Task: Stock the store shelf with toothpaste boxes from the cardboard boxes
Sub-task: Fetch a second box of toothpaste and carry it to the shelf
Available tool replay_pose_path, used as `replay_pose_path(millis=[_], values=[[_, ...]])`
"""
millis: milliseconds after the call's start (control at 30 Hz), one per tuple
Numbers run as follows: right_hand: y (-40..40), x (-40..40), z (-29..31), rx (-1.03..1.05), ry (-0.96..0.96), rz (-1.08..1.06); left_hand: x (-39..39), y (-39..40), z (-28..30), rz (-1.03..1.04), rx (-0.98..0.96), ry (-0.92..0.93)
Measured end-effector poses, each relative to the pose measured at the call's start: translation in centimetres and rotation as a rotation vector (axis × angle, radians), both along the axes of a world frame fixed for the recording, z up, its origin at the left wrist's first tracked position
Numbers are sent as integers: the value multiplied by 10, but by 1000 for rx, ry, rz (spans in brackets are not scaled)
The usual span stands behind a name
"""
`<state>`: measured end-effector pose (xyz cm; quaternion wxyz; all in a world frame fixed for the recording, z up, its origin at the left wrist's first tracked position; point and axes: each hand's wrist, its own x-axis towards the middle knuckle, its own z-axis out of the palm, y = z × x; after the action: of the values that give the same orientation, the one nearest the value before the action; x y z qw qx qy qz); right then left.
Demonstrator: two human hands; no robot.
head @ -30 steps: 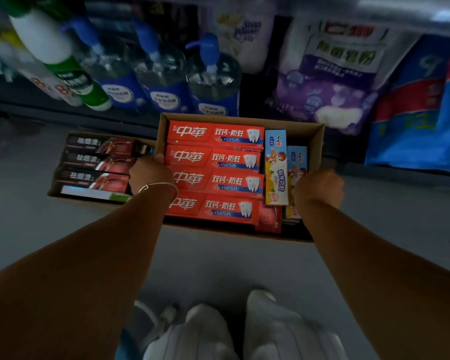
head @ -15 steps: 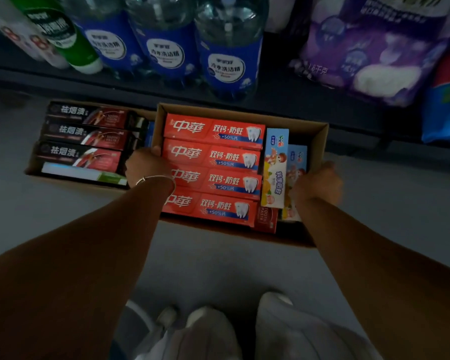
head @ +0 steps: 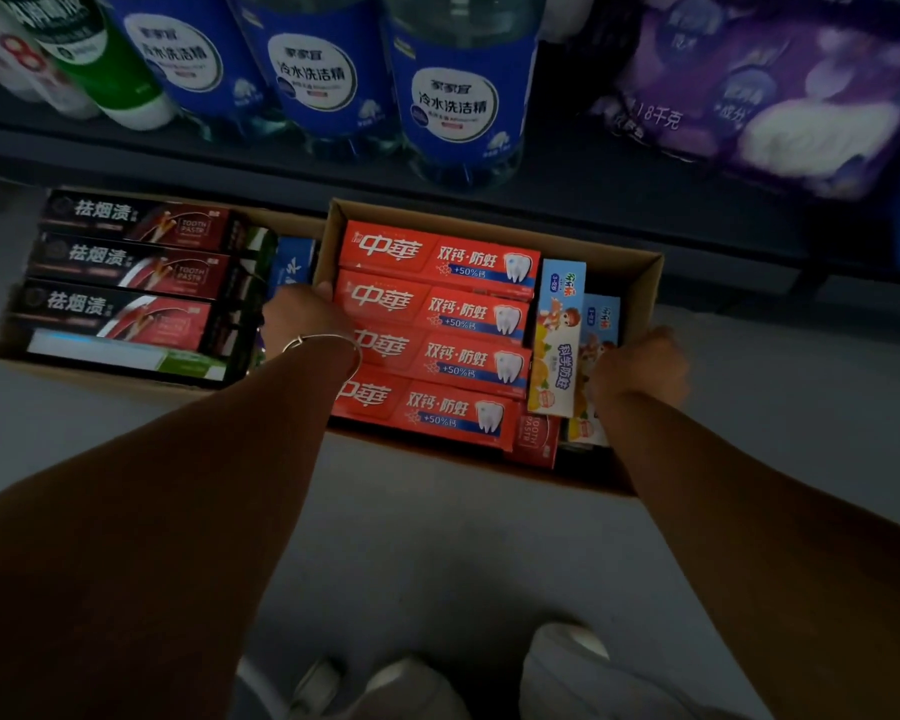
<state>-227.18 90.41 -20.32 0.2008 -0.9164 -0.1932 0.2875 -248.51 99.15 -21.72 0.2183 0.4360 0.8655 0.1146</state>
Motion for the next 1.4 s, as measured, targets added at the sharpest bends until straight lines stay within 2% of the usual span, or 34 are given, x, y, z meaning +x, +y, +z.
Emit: replay_pose_path(millis=[500,700,833,967,1167,1400], values=[[9,3,-23,-74,46,15,6,14,-14,79,-95,-9],[14,-6,-12,-97,67,4,9,2,0,-63,-136,-17],[13,-21,8,-124,-36,202,7,-8,18,-204,-144,37],[10,-32,51,-218,-198,581,1,-13,42,-489,-89,180],[17,-50,154,-251,-331,980,-1,-24,141,-553,-47,256],[27,-78,286,-145,-388,1155,-17,-19,284,-598,-63,335]])
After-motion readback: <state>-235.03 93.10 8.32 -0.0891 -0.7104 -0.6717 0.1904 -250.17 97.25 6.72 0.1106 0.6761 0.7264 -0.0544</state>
